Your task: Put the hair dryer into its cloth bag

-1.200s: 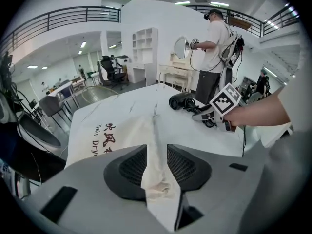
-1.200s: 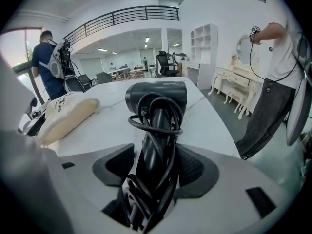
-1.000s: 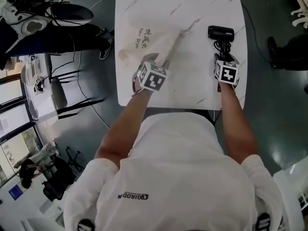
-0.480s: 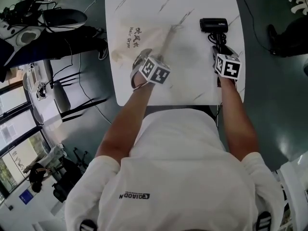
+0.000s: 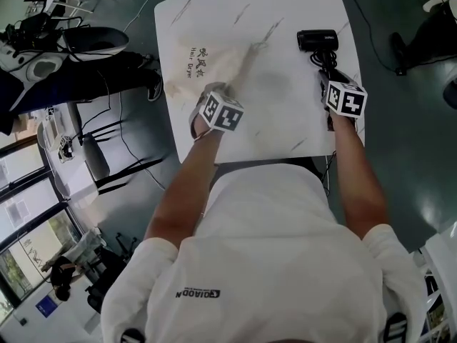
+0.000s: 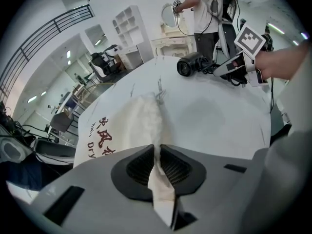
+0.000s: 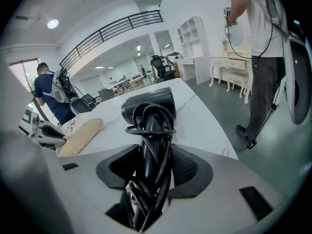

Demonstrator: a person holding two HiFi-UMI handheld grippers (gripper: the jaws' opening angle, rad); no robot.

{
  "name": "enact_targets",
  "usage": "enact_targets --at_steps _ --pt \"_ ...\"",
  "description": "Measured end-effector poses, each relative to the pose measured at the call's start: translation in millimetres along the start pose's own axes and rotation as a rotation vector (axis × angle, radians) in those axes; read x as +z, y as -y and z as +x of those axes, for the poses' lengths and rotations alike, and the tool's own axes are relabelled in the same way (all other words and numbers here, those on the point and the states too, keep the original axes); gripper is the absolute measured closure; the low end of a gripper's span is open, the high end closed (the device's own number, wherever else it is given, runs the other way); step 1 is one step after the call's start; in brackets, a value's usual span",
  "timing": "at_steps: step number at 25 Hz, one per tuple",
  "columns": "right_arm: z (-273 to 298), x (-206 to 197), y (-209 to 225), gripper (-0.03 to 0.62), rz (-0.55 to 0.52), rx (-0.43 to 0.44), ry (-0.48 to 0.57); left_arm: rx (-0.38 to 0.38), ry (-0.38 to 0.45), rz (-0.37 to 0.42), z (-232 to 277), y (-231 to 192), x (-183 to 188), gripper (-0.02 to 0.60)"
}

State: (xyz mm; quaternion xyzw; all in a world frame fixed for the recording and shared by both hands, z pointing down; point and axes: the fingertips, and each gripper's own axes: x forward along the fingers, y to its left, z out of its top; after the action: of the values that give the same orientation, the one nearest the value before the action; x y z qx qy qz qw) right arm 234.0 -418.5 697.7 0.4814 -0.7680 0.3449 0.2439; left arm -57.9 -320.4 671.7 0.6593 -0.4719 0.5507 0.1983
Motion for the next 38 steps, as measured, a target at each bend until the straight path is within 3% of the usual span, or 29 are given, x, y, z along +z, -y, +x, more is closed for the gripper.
enact_targets --at_steps 6,15,21,38 --pt "-13.5 -12.0 -16.7 0.378 0.002 0.027 0.003 -0.066 0.089 -0.150 -24.4 -4.8 -2.7 0.522" --pt "-45.6 -31.2 -67.5 0.379 -0.051 0.090 0.006 -0.113 0.205 -0.219 -62.2 -23.4 -18.6 0.522" --pt "-68.1 -53.6 -100.6 0.379 -0.097 0.159 -0.029 -0.165 0.256 -0.246 -78.7 -23.4 -29.4 0.522" --pt "-77.2 -104.8 -210.1 0.379 -0.259 0.406 -0.196 -0.189 0.330 -0.246 -97.8 -31.8 -33.7 0.522"
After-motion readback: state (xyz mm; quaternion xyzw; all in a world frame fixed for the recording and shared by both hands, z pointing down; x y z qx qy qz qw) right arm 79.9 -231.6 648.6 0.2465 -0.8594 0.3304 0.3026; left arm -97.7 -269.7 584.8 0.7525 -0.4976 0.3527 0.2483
